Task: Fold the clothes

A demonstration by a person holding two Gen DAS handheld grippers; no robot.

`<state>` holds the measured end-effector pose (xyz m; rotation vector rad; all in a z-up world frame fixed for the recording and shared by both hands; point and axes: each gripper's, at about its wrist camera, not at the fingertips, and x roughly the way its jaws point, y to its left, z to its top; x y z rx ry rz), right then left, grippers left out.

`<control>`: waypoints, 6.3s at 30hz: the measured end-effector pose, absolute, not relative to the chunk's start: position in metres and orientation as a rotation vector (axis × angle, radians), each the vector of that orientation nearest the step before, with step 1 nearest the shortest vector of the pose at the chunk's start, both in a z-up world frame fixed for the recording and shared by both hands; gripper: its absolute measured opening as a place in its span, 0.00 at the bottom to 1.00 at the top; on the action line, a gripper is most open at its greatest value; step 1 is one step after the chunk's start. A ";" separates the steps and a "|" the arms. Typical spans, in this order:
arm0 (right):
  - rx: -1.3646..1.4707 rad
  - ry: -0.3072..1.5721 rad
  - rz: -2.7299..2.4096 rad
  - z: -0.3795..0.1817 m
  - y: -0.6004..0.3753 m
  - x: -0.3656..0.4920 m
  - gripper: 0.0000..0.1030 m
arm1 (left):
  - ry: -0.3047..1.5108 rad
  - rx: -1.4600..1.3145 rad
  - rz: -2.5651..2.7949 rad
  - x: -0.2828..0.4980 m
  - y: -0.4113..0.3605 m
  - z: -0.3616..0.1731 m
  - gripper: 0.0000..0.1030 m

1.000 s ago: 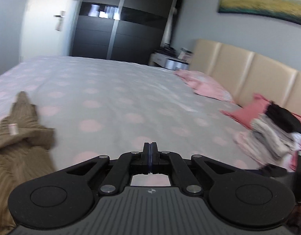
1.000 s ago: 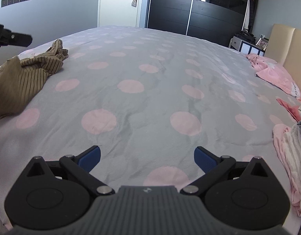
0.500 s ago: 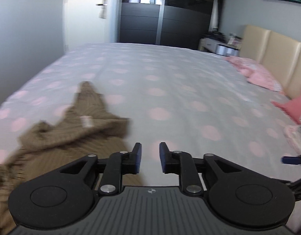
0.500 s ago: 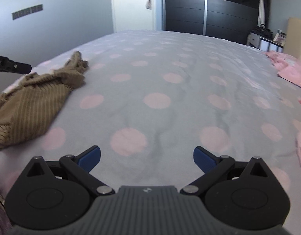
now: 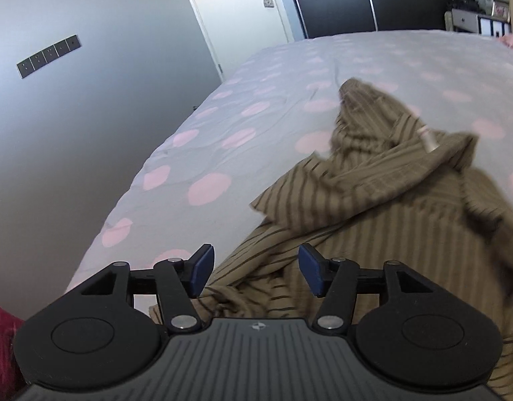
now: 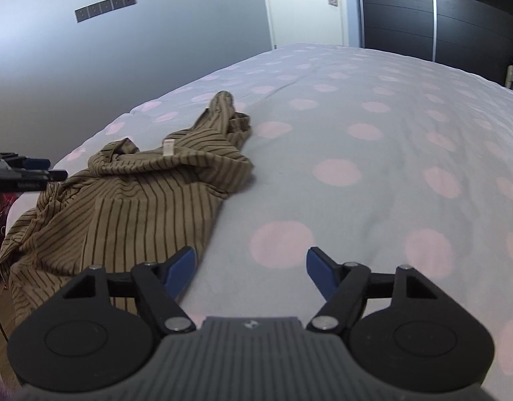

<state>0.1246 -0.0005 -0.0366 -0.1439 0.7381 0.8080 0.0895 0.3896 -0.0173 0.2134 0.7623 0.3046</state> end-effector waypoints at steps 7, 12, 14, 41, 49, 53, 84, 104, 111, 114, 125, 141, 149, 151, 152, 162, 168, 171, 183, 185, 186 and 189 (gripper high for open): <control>-0.100 0.812 0.826 -0.059 0.055 0.159 0.75 | 0.773 0.164 0.270 0.110 0.412 -0.041 0.55; 0.003 0.923 0.829 -0.082 0.080 0.181 0.74 | 0.774 0.120 0.248 0.122 0.425 -0.053 0.28; 0.043 0.972 0.840 -0.091 0.090 0.185 0.65 | 0.764 0.093 0.251 0.122 0.426 -0.051 0.14; -0.001 0.392 0.766 0.125 -0.071 0.069 0.00 | 0.091 0.129 0.251 -0.005 0.301 0.262 0.00; 0.036 0.035 0.553 0.234 -0.191 0.026 0.00 | -0.176 0.209 0.123 -0.065 0.211 0.359 0.00; 0.042 -0.131 0.428 0.287 -0.254 -0.005 0.00 | -0.260 0.221 0.040 -0.086 0.175 0.388 0.00; -0.209 0.733 0.139 -0.031 -0.392 0.049 0.00 | 0.911 0.227 -0.353 0.069 0.109 0.004 0.00; -0.478 0.687 0.423 -0.053 -0.348 -0.013 0.24 | 0.981 0.260 -0.407 0.058 0.098 -0.020 0.00; -0.479 0.716 0.398 -0.051 -0.353 -0.005 0.02 | 0.945 0.224 -0.433 0.052 0.105 -0.014 0.00; -0.467 0.756 0.360 -0.041 -0.365 -0.006 0.02 | 0.931 0.216 -0.533 0.044 0.102 -0.006 0.00; -0.430 1.015 0.244 -0.074 -0.399 0.000 0.02 | 0.985 0.355 -0.790 0.015 0.071 -0.009 0.13; -0.413 1.000 0.253 -0.078 -0.399 -0.007 0.02 | 0.947 0.350 -0.738 0.022 0.068 -0.001 0.25; -0.411 0.993 0.256 -0.076 -0.399 -0.006 0.02 | 0.958 0.421 -0.792 0.009 0.067 -0.009 0.07; -0.411 0.992 0.256 -0.076 -0.399 -0.006 0.02 | 0.952 0.438 -0.769 0.008 0.067 -0.010 0.07; -0.411 0.992 0.256 -0.076 -0.398 -0.006 0.02 | 0.949 0.449 -0.742 0.009 0.067 -0.011 0.07; -0.397 0.947 0.272 -0.068 -0.400 -0.012 0.06 | 0.974 0.537 -0.702 0.013 0.062 -0.021 0.17; -0.423 0.900 0.286 -0.062 -0.396 -0.018 0.11 | 0.974 0.541 -0.698 0.013 0.060 -0.022 0.18; -0.434 0.872 0.289 -0.059 -0.394 -0.022 0.20 | 0.976 0.546 -0.704 0.013 0.058 -0.023 0.10; -0.478 0.865 0.296 -0.067 -0.386 -0.017 0.02 | 0.908 0.454 -0.632 0.015 0.066 -0.010 0.00; -0.480 0.809 0.299 -0.054 -0.384 -0.021 0.02 | 0.857 0.357 -0.604 0.019 0.077 0.007 0.00; -0.477 0.778 0.301 -0.046 -0.383 -0.024 0.02 | 0.830 0.305 -0.590 0.021 0.084 0.016 0.00; -0.486 0.661 0.273 -0.014 -0.377 -0.027 0.02 | 0.727 0.166 -0.529 0.027 0.101 0.051 0.00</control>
